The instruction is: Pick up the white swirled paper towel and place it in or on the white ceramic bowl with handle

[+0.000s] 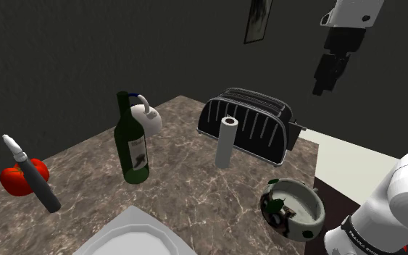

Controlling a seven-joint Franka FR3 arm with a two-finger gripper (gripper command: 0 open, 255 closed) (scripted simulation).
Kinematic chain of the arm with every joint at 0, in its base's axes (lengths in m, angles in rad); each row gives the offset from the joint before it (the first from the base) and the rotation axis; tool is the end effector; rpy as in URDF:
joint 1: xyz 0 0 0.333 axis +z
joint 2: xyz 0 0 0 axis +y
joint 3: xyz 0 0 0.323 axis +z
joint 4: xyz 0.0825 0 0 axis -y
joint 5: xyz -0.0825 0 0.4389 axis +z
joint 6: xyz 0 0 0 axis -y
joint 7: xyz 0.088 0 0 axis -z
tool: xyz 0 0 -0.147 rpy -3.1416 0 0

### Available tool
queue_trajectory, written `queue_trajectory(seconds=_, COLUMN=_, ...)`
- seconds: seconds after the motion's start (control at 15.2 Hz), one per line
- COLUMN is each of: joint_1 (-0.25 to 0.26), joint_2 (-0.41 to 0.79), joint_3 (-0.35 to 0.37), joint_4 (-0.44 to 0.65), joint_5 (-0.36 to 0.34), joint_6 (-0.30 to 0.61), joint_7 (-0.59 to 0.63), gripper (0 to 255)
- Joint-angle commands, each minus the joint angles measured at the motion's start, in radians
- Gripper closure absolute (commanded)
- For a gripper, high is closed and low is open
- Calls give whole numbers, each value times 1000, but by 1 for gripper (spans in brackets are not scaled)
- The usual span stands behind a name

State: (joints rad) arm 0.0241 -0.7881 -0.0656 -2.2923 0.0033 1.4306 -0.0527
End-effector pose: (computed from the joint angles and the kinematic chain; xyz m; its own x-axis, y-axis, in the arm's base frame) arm 0.3385 -0.0184 0.5771 0.9968 0.0344 -0.0718 0.0306 -0.9981 -0.0536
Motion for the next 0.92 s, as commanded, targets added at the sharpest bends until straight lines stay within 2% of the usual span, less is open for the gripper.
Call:
queue_trajectory(seconds=0.0, joint_1=0, joint_2=0, joint_3=0, joint_4=0, joint_5=0, joint_6=0, joint_7=0, gripper=0)
queue_trajectory(seconds=0.46, joint_1=32, joint_2=171, joint_3=71, joint_4=-11, joint_5=55, joint_6=196, joint_7=74, gripper=0)
queue_trajectory(seconds=0.86, joint_1=56, joint_2=351, joint_3=128, joint_4=31, joint_5=83, joint_6=346, joint_7=133, gripper=0)
